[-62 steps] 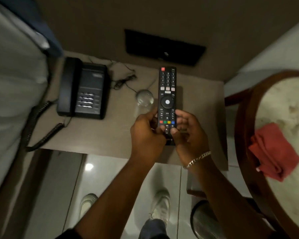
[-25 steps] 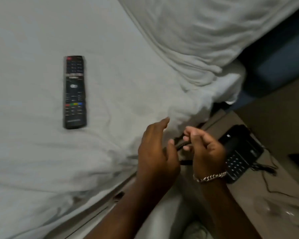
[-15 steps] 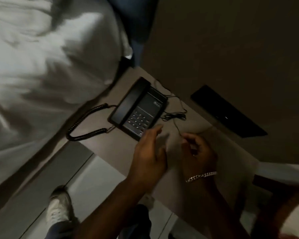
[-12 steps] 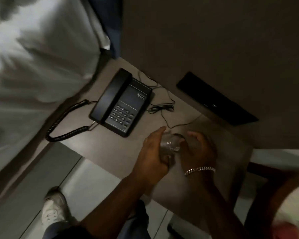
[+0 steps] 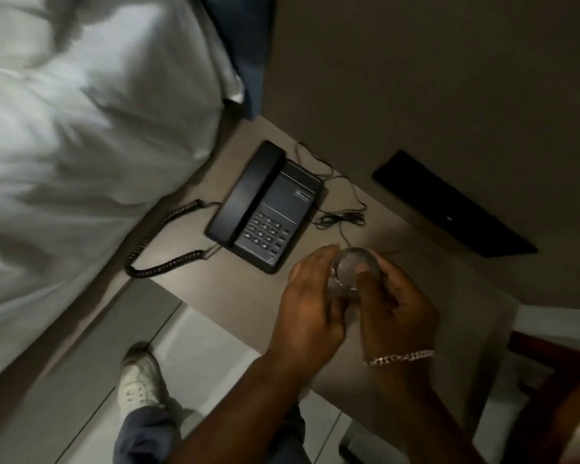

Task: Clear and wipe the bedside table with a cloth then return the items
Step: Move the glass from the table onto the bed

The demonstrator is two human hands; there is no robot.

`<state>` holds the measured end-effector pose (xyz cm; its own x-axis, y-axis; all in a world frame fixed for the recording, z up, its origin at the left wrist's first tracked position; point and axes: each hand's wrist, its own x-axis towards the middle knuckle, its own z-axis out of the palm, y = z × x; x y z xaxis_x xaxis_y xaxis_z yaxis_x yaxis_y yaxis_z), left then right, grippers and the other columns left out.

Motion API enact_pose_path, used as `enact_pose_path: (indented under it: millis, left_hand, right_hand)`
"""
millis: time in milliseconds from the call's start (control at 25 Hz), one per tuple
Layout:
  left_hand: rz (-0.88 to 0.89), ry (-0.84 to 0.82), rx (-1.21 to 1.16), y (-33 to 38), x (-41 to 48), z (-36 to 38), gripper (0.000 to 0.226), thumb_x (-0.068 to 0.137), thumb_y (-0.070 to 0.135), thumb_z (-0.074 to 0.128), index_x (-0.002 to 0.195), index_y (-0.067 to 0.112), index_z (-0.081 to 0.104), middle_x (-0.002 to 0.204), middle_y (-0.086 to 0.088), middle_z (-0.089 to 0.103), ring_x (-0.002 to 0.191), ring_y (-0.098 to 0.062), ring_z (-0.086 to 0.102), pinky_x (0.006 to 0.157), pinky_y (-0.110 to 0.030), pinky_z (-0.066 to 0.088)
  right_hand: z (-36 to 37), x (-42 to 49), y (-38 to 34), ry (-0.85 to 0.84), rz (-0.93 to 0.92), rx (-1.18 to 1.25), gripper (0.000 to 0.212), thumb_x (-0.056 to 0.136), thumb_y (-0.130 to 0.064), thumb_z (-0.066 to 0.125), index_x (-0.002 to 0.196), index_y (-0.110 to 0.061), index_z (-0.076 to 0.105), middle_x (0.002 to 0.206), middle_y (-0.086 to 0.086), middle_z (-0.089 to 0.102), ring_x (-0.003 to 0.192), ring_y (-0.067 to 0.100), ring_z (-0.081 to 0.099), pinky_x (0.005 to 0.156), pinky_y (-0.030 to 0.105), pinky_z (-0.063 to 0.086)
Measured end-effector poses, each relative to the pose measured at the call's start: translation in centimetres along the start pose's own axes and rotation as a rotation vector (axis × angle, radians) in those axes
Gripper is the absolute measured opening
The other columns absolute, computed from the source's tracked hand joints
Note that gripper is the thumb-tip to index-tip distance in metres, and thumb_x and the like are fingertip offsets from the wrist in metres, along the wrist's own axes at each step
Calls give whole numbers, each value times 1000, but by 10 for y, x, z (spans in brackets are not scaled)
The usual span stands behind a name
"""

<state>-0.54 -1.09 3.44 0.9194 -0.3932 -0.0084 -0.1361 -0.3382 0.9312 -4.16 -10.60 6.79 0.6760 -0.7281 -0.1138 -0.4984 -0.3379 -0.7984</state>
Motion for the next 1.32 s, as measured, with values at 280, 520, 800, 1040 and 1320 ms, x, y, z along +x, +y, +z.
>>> enact_pose_path:
  millis: [280, 520, 800, 1040, 1320]
  left_hand:
    - [71, 431, 43, 16, 14, -216, 63, 71, 1, 76, 131, 6, 58, 130, -2, 63, 120, -13, 56, 102, -30, 46]
    - [-109, 701, 74, -20, 1, -403, 66, 75, 2, 76, 136, 16, 55, 137, 4, 60, 128, -10, 53, 106, -38, 46]
    - [-220, 856, 90, -86, 1, -511, 61, 80, 10, 76, 136, 16, 54, 132, -1, 64, 121, -15, 60, 101, -41, 52]
    - [-249, 851, 84, -101, 0, -518, 64, 83, 14, 74, 141, 16, 47, 137, -1, 60, 123, -16, 58, 102, -38, 51]
    - [-14, 1141, 289, -59, -14, -442, 44, 84, 3, 62, 127, 0, 54, 128, -10, 61, 119, -27, 59, 98, -44, 50]
  right_hand:
    - [107, -45, -186, -200, -81, 306, 44, 67, -51, 79, 102, -25, 73, 85, -6, 78, 80, 6, 73, 61, 17, 57]
    - [247, -107, -319, -523, -238, 342, 22, 66, -41, 81, 84, -32, 75, 79, -12, 77, 73, 9, 74, 67, 39, 63]
    - [373, -147, -381, -676, -349, 186, 22, 64, -51, 76, 75, -33, 70, 69, -4, 74, 69, 13, 72, 68, 43, 62]
    - [394, -159, -379, -621, -389, 129, 37, 68, -58, 72, 87, -27, 72, 75, -8, 73, 71, 9, 70, 70, 41, 61]
    - [328, -119, -326, -549, -212, 155, 22, 73, -46, 72, 80, -24, 71, 77, -11, 73, 74, 7, 68, 76, 42, 60]
